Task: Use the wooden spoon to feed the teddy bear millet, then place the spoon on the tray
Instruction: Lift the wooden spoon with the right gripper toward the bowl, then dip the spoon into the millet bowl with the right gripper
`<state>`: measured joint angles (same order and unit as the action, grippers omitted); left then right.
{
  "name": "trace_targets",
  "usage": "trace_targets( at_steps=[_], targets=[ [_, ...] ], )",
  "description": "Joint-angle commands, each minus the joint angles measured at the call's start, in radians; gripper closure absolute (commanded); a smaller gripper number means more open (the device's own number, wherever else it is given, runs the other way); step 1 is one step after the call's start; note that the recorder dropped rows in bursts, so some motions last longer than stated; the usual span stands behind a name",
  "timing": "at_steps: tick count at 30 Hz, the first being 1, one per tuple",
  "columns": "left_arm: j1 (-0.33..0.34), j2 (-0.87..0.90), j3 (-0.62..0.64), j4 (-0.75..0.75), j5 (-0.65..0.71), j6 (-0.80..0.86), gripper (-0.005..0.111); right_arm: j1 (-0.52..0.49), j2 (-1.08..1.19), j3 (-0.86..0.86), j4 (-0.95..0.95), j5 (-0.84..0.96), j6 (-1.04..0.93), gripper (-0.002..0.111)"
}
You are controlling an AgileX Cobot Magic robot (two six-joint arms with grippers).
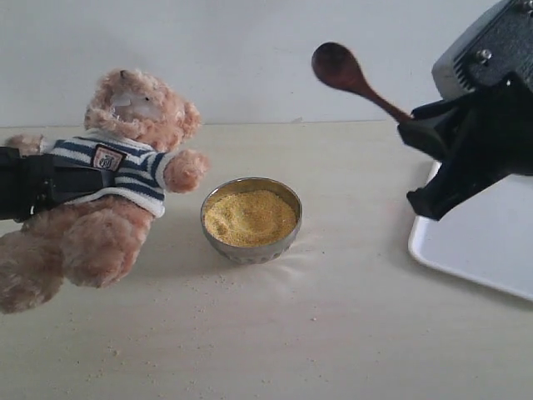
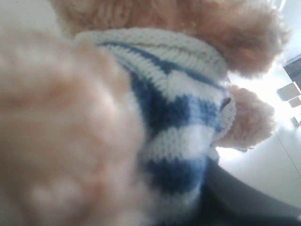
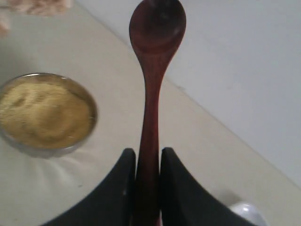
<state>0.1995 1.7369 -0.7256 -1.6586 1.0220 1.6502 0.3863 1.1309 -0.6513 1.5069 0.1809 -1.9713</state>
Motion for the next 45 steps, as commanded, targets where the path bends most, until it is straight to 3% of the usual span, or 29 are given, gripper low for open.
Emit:
trace_targets(
  at_steps=[1,5,15,22,28,32,36,39,42,45],
  targets=[
    [0.0,0.035,0.006,-0.004,0.021,0.004,0.102,-0.006,-0.003,0.009,-0.049,0.244,0.109,0.108],
    [0.0,0.069,0.006,-0.004,0.021,0.004,0.102,-0.006,-0.003,0.009,-0.091,0.467,0.198,0.108],
    [0.0,0.075,0.006,-0.01,0.023,0.004,0.102,-0.006,-0.003,0.009,-0.085,0.785,0.348,0.108],
    [0.0,0.075,0.006,-0.01,0.021,0.009,0.102,-0.006,-0.003,0.009,-0.065,0.721,0.381,0.108],
    [0.0,0.075,0.006,-0.01,0.021,0.027,0.102,-0.006,-0.002,0.009,-0.069,0.363,0.379,0.108],
    [0.0,0.075,0.006,-0.01,0.021,0.027,0.102,-0.006,0.005,0.0,-0.119,0.293,0.379,0.108],
    [0.0,0.075,0.006,-0.021,0.021,0.027,0.102,-0.006,0.091,-0.122,-0.431,0.311,0.598,0.108],
    [0.0,0.075,0.006,-0.021,0.021,0.027,0.102,-0.006,0.268,-0.383,-0.953,0.488,0.997,0.108],
    [0.0,0.075,0.006,-0.021,0.021,0.027,0.102,0.002,0.348,-0.485,-1.223,0.568,1.16,0.108],
    [0.0,0.075,0.006,-0.06,0.004,0.027,0.102,0.136,0.387,-0.488,-1.447,0.604,1.276,0.108]
  ],
)
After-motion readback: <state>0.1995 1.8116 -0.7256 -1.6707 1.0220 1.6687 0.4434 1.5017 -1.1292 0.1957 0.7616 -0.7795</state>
